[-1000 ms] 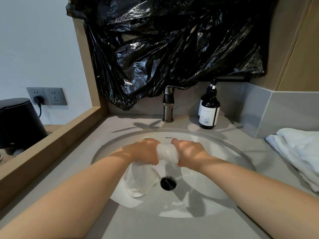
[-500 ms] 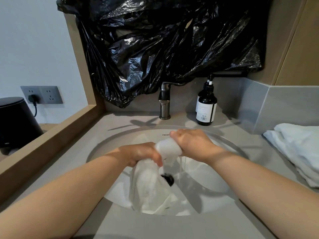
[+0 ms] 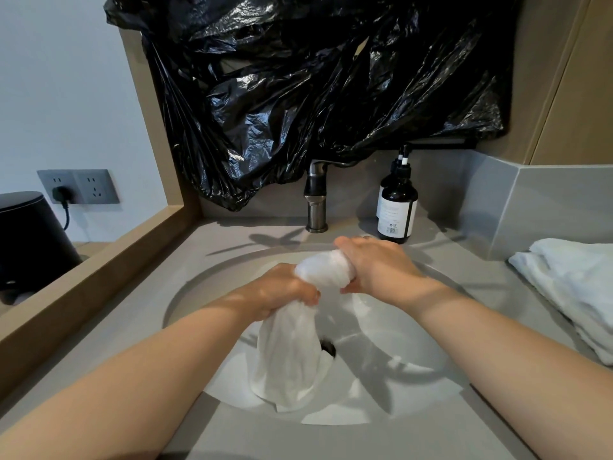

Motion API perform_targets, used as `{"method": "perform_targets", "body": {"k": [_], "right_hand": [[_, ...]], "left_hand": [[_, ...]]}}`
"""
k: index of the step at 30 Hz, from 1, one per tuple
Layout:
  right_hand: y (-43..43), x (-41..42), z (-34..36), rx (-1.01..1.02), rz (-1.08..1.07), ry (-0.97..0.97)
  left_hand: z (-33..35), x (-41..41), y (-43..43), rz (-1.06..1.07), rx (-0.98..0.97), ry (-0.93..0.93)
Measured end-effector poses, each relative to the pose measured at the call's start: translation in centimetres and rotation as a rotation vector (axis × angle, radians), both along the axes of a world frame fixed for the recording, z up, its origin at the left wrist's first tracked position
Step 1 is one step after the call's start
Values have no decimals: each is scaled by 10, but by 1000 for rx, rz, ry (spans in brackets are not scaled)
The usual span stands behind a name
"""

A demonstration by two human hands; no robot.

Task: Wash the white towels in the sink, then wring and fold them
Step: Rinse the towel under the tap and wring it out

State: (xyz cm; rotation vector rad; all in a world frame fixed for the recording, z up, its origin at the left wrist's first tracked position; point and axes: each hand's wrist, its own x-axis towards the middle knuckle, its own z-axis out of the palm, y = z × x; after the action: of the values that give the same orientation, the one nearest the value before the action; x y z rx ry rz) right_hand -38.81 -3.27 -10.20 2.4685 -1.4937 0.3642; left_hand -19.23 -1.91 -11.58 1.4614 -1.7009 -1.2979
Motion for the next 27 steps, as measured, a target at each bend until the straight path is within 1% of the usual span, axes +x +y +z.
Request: {"method": "perform_targets", "body": {"k": [4, 7, 10, 15, 17, 22, 27], "right_hand": [[0, 9, 2, 21, -77, 54], [-1, 12, -1, 9, -145, -8], [-3, 12, 1, -83, -187, -45], [0, 0, 5, -204, -124, -8], [-1, -3, 6, -260, -79, -2], [-4, -5, 4, -327, -28, -22], [-3, -5, 4, -347, 4, -17]], "left_hand": [[-1, 3, -2, -21, -10, 56], [0, 0, -1, -38, 30, 120], [1, -7, 3, -43, 114, 232], [2, -12, 9, -155, 364, 358], [4, -11, 10, -218, 431, 416], [3, -10, 12, -307, 516, 557], [-1, -9, 12, -350, 576, 629]]}}
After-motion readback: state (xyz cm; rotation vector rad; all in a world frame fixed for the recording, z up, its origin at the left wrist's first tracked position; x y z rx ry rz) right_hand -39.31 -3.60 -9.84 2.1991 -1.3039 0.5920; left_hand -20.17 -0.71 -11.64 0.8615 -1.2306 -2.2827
